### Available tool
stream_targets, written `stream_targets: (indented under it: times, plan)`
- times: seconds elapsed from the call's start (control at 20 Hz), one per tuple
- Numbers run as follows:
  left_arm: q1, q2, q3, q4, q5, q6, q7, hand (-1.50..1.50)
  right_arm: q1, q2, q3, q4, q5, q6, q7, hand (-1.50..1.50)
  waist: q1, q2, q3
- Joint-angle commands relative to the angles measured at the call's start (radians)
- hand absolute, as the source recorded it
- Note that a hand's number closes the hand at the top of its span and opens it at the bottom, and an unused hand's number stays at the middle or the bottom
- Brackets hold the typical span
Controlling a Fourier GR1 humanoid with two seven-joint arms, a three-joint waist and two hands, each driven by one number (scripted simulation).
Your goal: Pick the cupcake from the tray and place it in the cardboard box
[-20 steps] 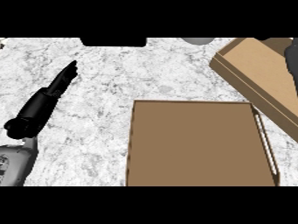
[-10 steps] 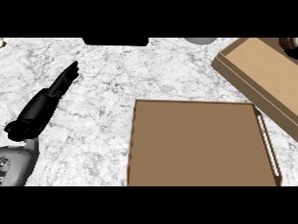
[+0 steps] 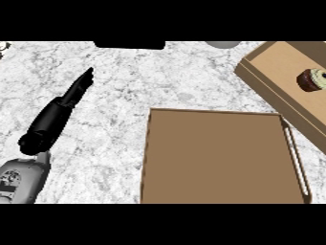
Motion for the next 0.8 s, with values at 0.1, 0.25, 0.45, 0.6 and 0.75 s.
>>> stream_targets:
  times: [0.1,0.25,0.45,0.6,0.75]
  plan:
    - [0.023,-0.002,0.004,0.003,-0.009,-0.004,-0.023,0.00,0.008,-0.025,-0.040,0.047,-0.046,0.030,-0.222,-1.50,-0.003,-0.002,0.000]
    - [-0.019,-0.001,0.021,0.028,0.008,-0.010,-0.012,0.00,-0.036,0.019,-0.178,0.008,-0.183,-0.062,-0.243,-1.50,-0.017,-0.004,0.001]
    - [0.024,0.016,0.026,0.007,0.008,-0.016,-0.020,0.00,-0.046,0.010,-0.441,0.064,-0.433,-0.075,-0.244,-1.50,-0.017,-0.007,0.005]
    - [0.009,0.003,0.016,0.017,-0.004,-0.009,-0.035,0.00,-0.083,-0.012,-0.562,0.105,-0.543,-0.089,-0.155,-1.50,-0.014,-0.001,0.002]
    - [0.021,0.010,0.013,-0.047,0.012,-0.025,0.014,0.00,-0.035,-0.085,-0.615,0.129,-0.586,-0.110,-0.140,-1.50,0.008,0.002,0.003]
